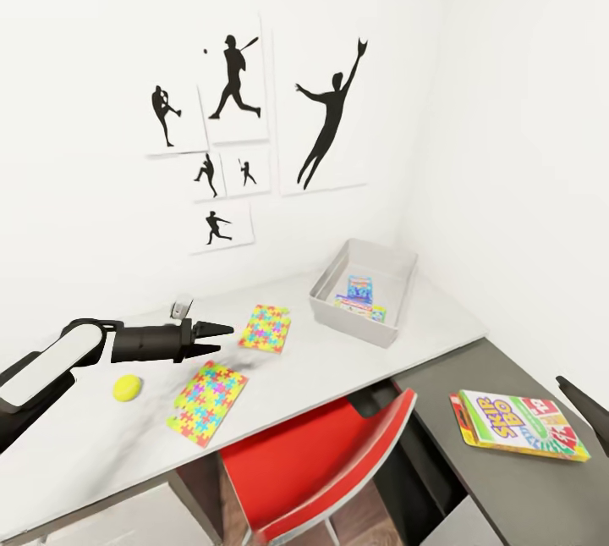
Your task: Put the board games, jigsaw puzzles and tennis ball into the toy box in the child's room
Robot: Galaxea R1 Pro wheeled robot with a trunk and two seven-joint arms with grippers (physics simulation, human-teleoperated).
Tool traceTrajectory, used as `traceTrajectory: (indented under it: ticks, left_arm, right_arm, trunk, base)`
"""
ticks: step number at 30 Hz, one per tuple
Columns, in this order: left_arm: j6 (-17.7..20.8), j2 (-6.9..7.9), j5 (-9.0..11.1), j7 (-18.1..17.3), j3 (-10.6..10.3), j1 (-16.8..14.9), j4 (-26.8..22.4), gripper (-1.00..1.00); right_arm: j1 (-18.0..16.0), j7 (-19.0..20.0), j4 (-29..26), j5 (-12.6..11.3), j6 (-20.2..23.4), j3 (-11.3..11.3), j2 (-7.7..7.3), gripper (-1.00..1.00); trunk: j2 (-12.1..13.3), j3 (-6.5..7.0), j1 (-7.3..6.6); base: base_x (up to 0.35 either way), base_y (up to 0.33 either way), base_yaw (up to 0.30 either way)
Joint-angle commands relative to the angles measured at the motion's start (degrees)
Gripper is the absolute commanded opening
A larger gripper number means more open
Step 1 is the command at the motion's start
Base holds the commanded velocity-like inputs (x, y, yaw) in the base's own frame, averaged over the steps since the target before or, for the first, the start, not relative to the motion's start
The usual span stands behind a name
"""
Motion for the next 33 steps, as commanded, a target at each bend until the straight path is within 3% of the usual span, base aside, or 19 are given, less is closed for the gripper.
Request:
traceTrajectory:
  ticks: [1,33]
  left_arm:
    - [-0.02,0.05,-0.37,-0.52,-0.15,-0.10,0.04,1.00]
    - [-0.09,0.05,-0.30,-0.52,-0.24,-0.09,-0.13,1.00]
  right_arm:
    - [-0.06,0.19,-0.02,0.00,0.59,-0.05,0.00,1.00]
    - [-0.06,0.25,-0.02,-0.09,0.57,-1.17,0.09,1.00]
  trunk:
    - [-0.13,-0.03,0.03]
    - [-0.13,3.01,0.03]
  base:
    - [-0.105,0.000,0.072]
    - [-0.067,0.002,0.073]
